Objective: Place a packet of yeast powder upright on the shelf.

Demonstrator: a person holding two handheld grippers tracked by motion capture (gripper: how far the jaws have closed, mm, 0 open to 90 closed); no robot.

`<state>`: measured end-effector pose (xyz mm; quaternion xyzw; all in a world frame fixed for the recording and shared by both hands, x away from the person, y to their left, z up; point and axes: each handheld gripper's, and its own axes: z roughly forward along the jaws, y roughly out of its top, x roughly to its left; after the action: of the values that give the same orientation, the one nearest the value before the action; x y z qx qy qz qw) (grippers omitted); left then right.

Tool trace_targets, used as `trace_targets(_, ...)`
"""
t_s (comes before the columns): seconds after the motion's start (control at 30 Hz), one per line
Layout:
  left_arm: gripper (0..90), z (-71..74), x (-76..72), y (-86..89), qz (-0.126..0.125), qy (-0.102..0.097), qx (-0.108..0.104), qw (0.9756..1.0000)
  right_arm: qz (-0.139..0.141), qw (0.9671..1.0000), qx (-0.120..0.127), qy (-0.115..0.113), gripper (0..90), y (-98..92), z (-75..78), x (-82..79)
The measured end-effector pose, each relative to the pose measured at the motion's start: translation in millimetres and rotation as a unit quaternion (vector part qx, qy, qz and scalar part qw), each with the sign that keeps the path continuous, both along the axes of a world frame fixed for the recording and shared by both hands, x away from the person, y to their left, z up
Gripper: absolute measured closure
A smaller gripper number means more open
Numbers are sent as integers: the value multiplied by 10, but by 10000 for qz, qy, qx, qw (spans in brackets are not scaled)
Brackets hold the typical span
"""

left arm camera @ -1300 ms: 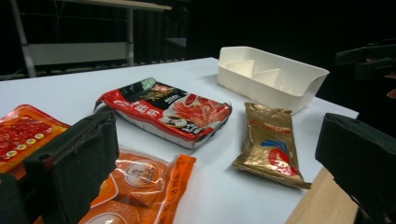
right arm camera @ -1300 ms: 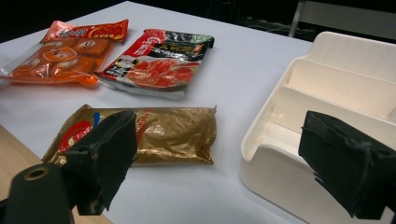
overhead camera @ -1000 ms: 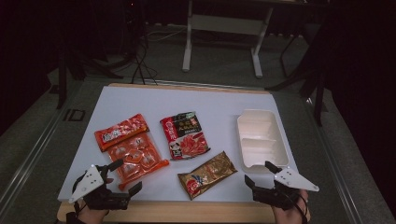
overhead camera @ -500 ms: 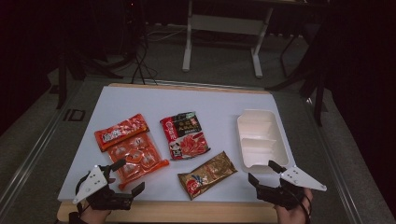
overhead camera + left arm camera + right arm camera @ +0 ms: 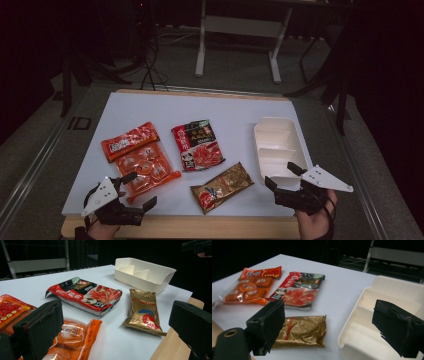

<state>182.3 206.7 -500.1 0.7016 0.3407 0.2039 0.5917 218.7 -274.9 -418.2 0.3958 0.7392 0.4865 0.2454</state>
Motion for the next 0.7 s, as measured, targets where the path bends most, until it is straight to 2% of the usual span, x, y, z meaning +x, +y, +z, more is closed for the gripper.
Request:
trace_targets(0.1,0,-6,5,-1,4,20,8,10000,120,9998,-104,-105,111,37,35,48)
trace_targets(0.2,0,-9,12,2,6,36,-7,10000,157,9995,-230,-113,111,75,63,101)
trace_targets(0.33,0,-11,9,1,6,41,22,10000,234,9991,-349,20,111,148,83,184)
trace_targets(0.4,0,-13,10,-3,7,40,37,10000,388,9989,-233,126,103,193,82,229)
trace_targets(0.47,0,-18,14,-9,-7,61,64,10000,376,9990,-220,136,103,214,81,242)
trace_targets(0.5,0,-19,14,-11,-14,58,72,10000,500,9984,-133,226,103,275,72,281)
trace_targets(0.63,0,-20,13,-18,-25,69,77,9999,679,9969,-145,365,103,372,31,340)
trace_targets(0.7,0,-21,12,-18,-29,75,87,9999,771,9959,-226,406,104,416,-2,365)
